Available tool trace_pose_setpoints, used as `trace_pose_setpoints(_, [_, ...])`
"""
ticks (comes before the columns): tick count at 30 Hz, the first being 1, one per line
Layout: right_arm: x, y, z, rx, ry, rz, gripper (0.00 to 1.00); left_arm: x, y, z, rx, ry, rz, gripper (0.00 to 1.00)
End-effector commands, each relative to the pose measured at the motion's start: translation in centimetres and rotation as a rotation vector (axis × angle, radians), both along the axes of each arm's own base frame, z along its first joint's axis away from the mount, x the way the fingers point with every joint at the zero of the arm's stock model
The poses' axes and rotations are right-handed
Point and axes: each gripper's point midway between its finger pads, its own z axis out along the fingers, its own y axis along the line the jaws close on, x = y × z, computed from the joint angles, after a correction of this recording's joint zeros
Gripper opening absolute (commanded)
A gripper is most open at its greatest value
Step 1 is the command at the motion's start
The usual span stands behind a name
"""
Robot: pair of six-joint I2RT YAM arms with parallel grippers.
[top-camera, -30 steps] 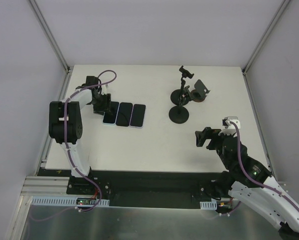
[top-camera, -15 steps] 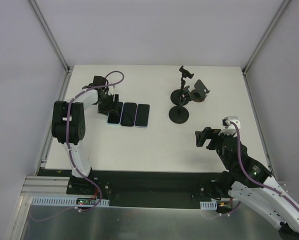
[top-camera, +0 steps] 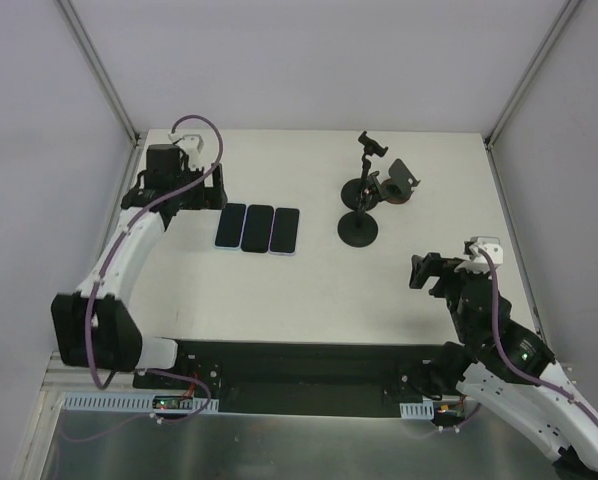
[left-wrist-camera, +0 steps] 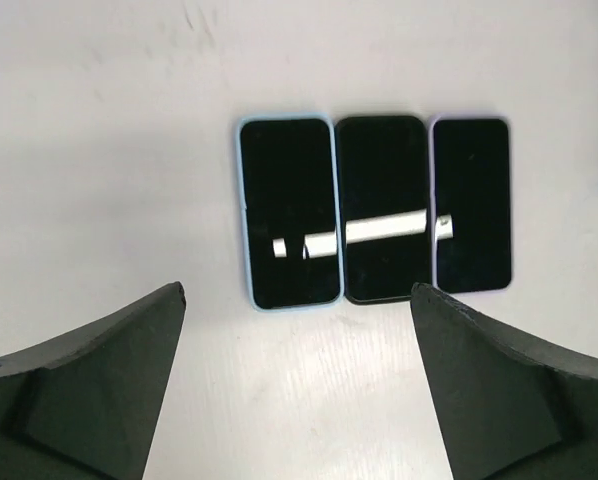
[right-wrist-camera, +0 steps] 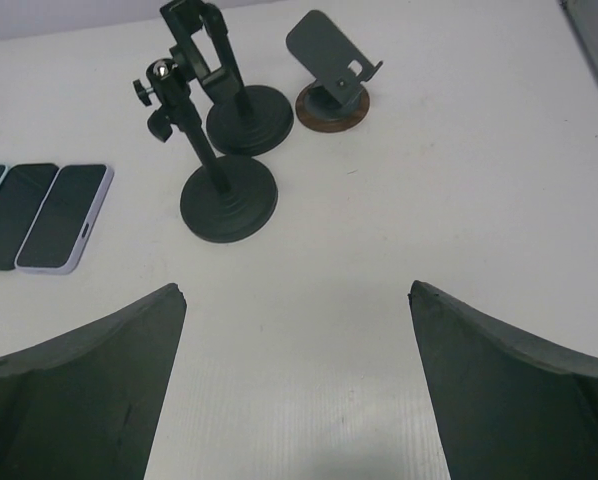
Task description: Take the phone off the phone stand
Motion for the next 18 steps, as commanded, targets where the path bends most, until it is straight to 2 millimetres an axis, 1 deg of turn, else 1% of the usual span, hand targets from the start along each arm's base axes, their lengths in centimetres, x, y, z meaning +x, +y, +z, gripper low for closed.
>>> trace_pose_setpoints(1, [-0.3,-2.7,3.2,0.006,-0.089,-0.099,0.96,-2.1,1.4,8.5,0.009,-0.324,0.073,0.95])
trace_pose_setpoints(2, [-0.4,-3.0,3.6,0.013,-0.098,-0.108,0.96,-2.7,1.9,9.7,0.019,-0.379,0.095,0.99])
trace_pose_setpoints(3, [-0.4,-3.2,3.9,-0.013,-0.104,-0.108,0.96,-4.5,2.4,11.7,0.018,-0.470,0.112,0.99])
trace_pose_setpoints(5, [-0.5,-3.9,4.5,-0.023,-0.115,-0.130,0.96,-5.9,3.5,14.2,0.037,-0.594,0.154,0.99])
trace_pose_setpoints(6, [-0.7,-4.3,5.0,-0.032,-0.124,-0.137,0.96,-8.0,3.9,15.5,0.037,-0.673,0.166,0.99])
trace_pose_setpoints(7, [-0.7,-4.4,5.4,-0.035,-0.130,-0.144,0.96,-8.9,4.0,16.2,0.046,-0.720,0.157,0.99])
trace_pose_setpoints(8, [-0.8,-4.8,5.7,-0.038,-0.136,-0.158,0.96,-9.9,4.7,16.8,0.061,-0.760,0.182,0.99])
trace_pose_setpoints(9, [-0.8,-5.0,6.2,-0.032,-0.149,-0.166,0.96,-11.7,5.2,17.5,0.066,-0.823,0.199,0.99])
trace_pose_setpoints(11, [-0.6,-5.3,6.8,-0.058,-0.170,-0.182,0.96,-13.4,5.8,18.0,0.068,-0.883,0.231,0.99])
trace_pose_setpoints(12, [-0.5,-5.4,7.1,-0.070,-0.177,-0.187,0.96,-14.8,6.4,18.1,0.061,-0.932,0.267,0.99])
trace_pose_setpoints(14, [-0.4,-5.7,7.7,-0.096,-0.188,-0.203,0.96,-16.1,6.8,18.2,0.050,-0.978,0.292,0.99])
trace_pose_setpoints(15, [-0.3,-5.6,7.8,-0.105,-0.187,-0.202,0.96,-16.9,7.2,17.8,0.041,-1.005,0.318,0.99])
trace_pose_setpoints(17, [-0.1,-5.6,8.3,-0.112,-0.200,-0.203,0.96,-17.6,7.5,17.3,0.027,-1.031,0.338,0.99])
trace_pose_setpoints(18, [0.0,-5.4,8.3,-0.121,-0.197,-0.204,0.96,-18.0,7.5,16.5,0.014,-1.047,0.343,0.99])
